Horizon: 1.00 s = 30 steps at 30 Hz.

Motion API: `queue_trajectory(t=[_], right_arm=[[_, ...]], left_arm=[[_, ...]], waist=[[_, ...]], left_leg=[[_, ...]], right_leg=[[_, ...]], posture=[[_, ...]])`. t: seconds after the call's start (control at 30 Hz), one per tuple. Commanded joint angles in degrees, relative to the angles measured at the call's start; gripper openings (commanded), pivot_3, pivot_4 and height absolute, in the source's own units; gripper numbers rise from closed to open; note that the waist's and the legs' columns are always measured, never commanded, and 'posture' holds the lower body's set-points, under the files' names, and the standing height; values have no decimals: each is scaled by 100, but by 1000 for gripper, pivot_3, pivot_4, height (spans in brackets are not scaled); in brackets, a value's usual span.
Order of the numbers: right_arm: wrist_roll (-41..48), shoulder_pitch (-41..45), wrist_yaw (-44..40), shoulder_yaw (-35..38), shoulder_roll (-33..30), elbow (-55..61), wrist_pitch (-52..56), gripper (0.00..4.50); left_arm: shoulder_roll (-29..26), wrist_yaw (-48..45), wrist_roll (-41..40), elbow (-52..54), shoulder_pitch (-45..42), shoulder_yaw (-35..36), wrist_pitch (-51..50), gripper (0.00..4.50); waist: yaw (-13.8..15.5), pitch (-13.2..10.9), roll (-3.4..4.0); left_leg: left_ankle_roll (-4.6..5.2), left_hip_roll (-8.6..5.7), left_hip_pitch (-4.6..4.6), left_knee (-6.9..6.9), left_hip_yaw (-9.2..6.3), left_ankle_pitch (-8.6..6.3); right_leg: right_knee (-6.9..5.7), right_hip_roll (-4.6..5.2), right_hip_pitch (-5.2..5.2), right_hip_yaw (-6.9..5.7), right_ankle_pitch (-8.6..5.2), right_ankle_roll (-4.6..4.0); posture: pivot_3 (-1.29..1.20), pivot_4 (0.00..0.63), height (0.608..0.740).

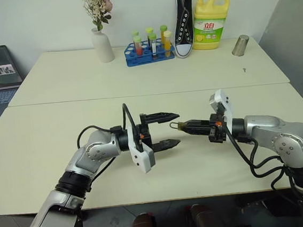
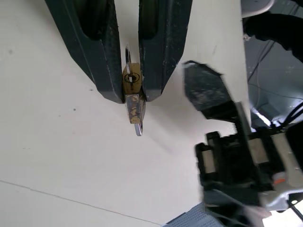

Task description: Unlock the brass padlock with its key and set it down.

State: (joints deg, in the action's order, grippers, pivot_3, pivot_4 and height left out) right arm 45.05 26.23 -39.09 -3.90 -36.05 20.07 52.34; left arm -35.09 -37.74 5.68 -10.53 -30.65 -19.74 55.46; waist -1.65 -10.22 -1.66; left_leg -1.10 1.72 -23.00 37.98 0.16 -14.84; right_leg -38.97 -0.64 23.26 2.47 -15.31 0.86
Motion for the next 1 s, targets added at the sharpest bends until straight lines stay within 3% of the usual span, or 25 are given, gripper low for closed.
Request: queue_trajectory(t=[0.03, 0.1, 0.43, 0.73, 1.0], right_arm=[[-211, 14, -253, 25, -106, 111, -284, 137], [-309, -12, -367, 20, -159, 150, -352, 137], [-173, -116, -715, 219, -211, 627, -420, 137], [-129, -167, -693, 304, -166, 761, -373, 137], [-226, -194, -721, 284, -209, 649, -435, 137]], left_arm=[[-4, -145, -861, 430, 133, 175, -782, 3928], [44, -231, -1140, 541, 183, 234, -1318, 3453], [349, -1204, -2944, 708, -182, 537, -5324, 0], [651, -1914, -3323, 1375, 69, 519, -6615, 0], [469, -2211, -3386, 1686, 294, 702, -7199, 0]], waist=[[-1, 0, 0], [-1, 0, 0], [-4, 0, 0], [-3, 0, 0], [-4, 0, 0]], left_leg=[[0, 0, 0, 0, 0, 0], [0, 0, 1, 0, -1, 0], [0, -2, 1, 2, -3, 0], [0, -3, 0, 1, -2, 0], [0, -2, 3, 1, -5, 0]], right_leg=[[-1, 0, 0, 0, 0, 0], [-1, -1, 0, -2, -1, 1], [-2, -7, 0, -9, -15, 25], [0, -6, 0, -5, -15, 24], [-1, -8, 0, 0, -15, 24]], posture=[[0, 150, 740], [0, 150, 740], [0, 150, 740], [0, 150, 740], [0, 150, 740]])
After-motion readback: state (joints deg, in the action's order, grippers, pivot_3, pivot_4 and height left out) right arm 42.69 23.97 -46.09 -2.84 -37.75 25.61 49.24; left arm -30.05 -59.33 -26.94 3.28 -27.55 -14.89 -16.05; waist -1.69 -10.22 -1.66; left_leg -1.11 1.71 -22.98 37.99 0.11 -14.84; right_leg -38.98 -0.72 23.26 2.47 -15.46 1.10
